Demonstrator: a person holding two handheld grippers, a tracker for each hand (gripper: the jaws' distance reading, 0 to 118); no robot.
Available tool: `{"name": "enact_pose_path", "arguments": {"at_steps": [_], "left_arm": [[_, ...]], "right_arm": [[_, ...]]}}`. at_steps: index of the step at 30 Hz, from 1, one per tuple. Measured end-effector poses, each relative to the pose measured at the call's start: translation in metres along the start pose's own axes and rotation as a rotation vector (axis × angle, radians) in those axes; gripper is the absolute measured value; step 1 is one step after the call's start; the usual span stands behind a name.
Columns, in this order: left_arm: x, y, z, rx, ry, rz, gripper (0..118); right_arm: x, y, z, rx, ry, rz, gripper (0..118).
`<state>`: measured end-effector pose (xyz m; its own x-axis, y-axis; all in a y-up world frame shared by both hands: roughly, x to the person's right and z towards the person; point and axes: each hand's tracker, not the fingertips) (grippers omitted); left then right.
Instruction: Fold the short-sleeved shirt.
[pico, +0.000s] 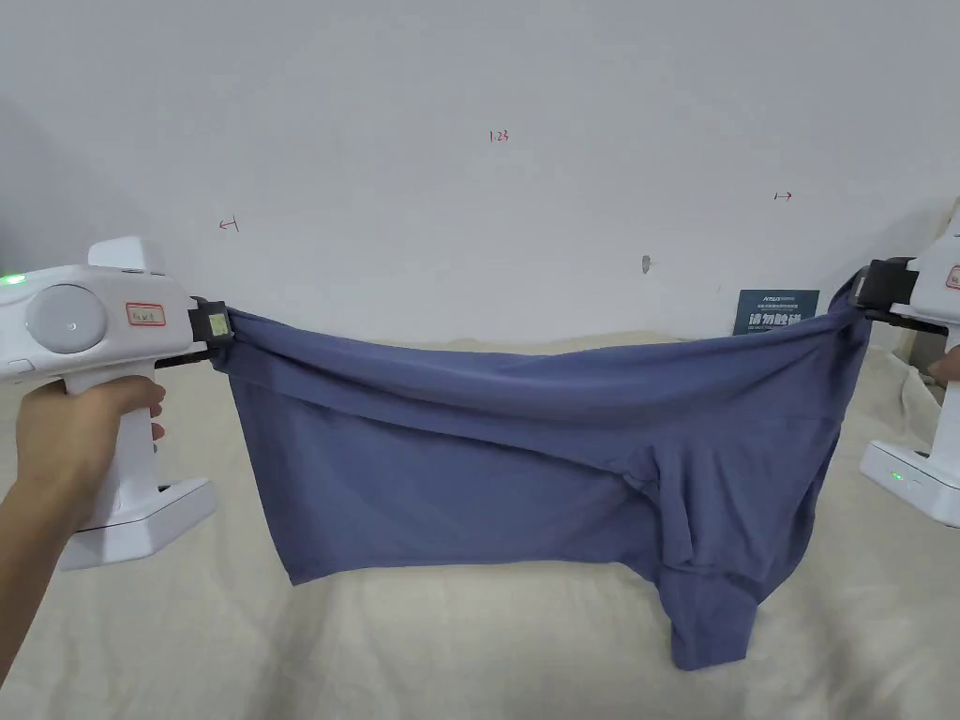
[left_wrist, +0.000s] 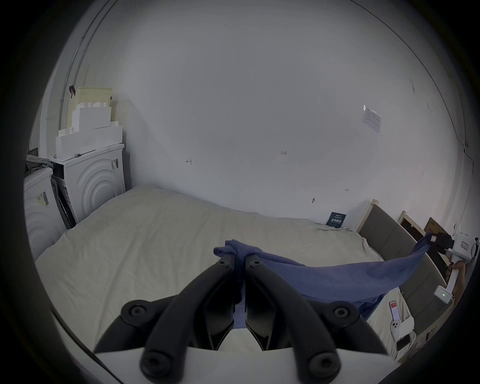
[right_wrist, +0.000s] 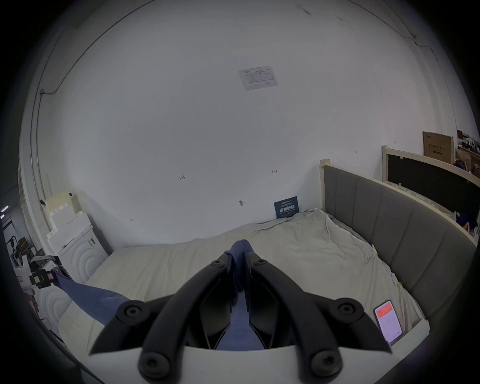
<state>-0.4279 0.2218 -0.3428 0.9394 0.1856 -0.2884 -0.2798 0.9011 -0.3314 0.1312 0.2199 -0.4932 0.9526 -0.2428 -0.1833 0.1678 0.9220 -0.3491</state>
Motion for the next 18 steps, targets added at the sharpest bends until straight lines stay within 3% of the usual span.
{"name": "enact_pose_path", "arguments": {"at_steps": [8,18], "left_arm": [[-0.009,-0.032,-0.034,-0.051,0.030,-0.052,4],[-0.036,-0.126,-0.054,-0.218,0.053,-0.048,4]], "right_arm": [[-0.001,-0.028,-0.019,-0.025,-0.001,0.021,7],[0.025,-0.112,-0.016,-0.140,-0.014,-0.020,7]]}}
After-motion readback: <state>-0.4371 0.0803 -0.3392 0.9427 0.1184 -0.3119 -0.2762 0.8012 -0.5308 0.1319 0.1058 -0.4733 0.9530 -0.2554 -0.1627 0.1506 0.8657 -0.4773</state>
